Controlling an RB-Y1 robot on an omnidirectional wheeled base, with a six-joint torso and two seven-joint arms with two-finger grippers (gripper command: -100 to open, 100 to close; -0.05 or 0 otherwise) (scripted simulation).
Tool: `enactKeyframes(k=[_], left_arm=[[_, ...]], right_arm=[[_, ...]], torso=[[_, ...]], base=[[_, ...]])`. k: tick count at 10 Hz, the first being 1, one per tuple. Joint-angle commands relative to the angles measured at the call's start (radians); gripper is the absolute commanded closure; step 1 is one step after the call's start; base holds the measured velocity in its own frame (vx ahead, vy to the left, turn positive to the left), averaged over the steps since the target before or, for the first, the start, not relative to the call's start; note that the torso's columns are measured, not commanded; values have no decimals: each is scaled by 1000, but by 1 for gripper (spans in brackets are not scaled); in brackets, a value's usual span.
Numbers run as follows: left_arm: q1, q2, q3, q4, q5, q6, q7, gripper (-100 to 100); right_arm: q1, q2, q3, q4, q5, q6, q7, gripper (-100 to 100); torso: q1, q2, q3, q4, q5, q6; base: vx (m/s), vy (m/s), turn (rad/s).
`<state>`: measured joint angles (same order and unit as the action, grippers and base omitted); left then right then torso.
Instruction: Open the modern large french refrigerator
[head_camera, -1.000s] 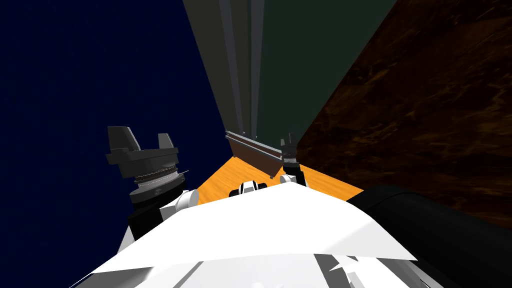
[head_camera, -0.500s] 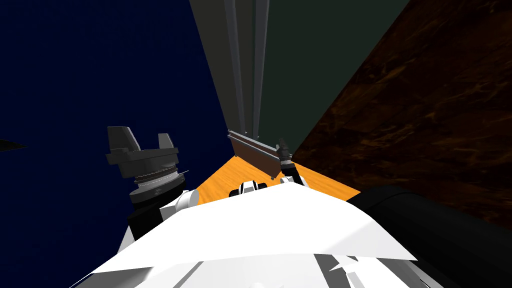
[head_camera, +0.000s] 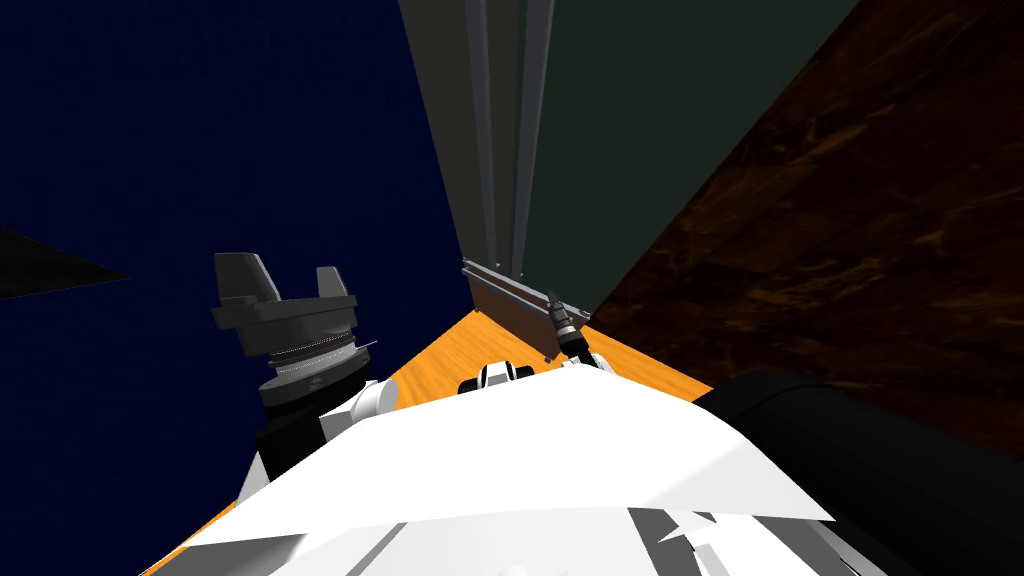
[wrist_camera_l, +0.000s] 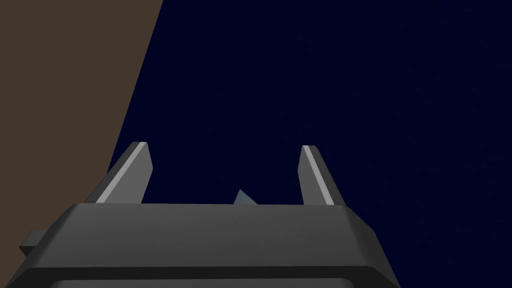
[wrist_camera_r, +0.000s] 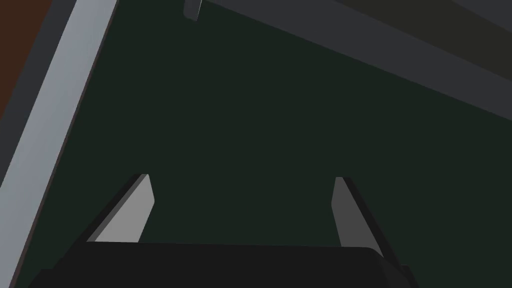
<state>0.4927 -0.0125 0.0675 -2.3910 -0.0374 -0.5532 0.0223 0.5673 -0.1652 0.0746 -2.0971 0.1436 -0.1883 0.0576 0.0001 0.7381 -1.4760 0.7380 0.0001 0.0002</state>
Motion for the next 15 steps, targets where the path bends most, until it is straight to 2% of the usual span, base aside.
enactKeyframes(k=[1, 2, 3, 4, 5, 6, 7, 8, 9, 10, 11, 12, 13, 14, 15], left_arm=[[0, 0, 0, 0, 0, 0, 0, 0], [0, 0, 0, 0, 0, 0, 0, 0], [0, 0, 0, 0, 0, 0, 0, 0], [0, 0, 0, 0, 0, 0, 0, 0], [0, 0, 0, 0, 0, 0, 0, 0], [0, 0, 0, 0, 0, 0, 0, 0], [0, 0, 0, 0, 0, 0, 0, 0], [0, 0, 0, 0, 0, 0, 0, 0], [0, 0, 0, 0, 0, 0, 0, 0], [0, 0, 0, 0, 0, 0, 0, 0], [0, 0, 0, 0, 0, 0, 0, 0], [0, 0, 0, 0, 0, 0, 0, 0], [0, 0, 0, 0, 0, 0, 0, 0], [0, 0, 0, 0, 0, 0, 0, 0], [0, 0, 0, 0, 0, 0, 0, 0]], right_arm=[[-10, -17, 8, 60, 66, 72, 2, -100], [-8, -30, 18, 93, 103, 101, 4, -100], [-8, -30, 18, 106, 125, 130, 4, -100], [-7, -40, 28, 144, 159, 164, 5, -100], [-7, -40, 28, 154, 187, 192, 5, -100], [-6, -48, 39, 193, 220, 224, 7, -100], [-6, -48, 39, 203, 250, 253, 7, -100], [-5, -55, 50, 239, 277, 288, 9, -100], [-5, -55, 50, 255, 303, 320, 9, -100], [-5, -55, 50, 255, 319, 330, 9, -100], [-4, -61, 61, 303, 357, 364, 11, -100], [-4, -61, 61, 308, 387, 389, 11, -100], [-4, -61, 61, 308, 387, 400, 11, -100], [-4, -65, 72, 359, 431, 432, 13, -100], [-4, -65, 72, 363, 452, 468, 13, -100]], torso=[[0, 0, 0, 0, 0, 0], [0, 0, 0, 0, 0, 0], [0, 0, 0, 0, 0, -1], [0, 0, 0, 0, 0, 0], [0, 0, 0, 0, 0, 0], [0, 0, 0, 0, 0, 0], [0, 0, 0, 0, 0, -1], [0, 0, 0, 0, 0, 0], [0, 0, 0, 0, 0, 0], [0, 0, 0, 0, 0, 0], [1, 0, 0, 0, 0, 0], [0, 0, 0, 0, 0, -1], [0, 0, 0, 0, 0, 0], [0, 0, 0, 0, 0, 0], [-1, 0, 0, 0, 0, -1]], base=[[0, -20, 92], [-2, -22, 180], [-1, -22, 113], [-1, -26, 206], [-2, -25, 93], [-3, -24, 208], [-5, -26, 102], [-9, -28, 194], [-4, -30, 101], [-1, -14, -9], [-6, -15, 231], [-6, -23, 127], [-1, -15, -31], [-6, -23, 210], [-5, -29, 131]])
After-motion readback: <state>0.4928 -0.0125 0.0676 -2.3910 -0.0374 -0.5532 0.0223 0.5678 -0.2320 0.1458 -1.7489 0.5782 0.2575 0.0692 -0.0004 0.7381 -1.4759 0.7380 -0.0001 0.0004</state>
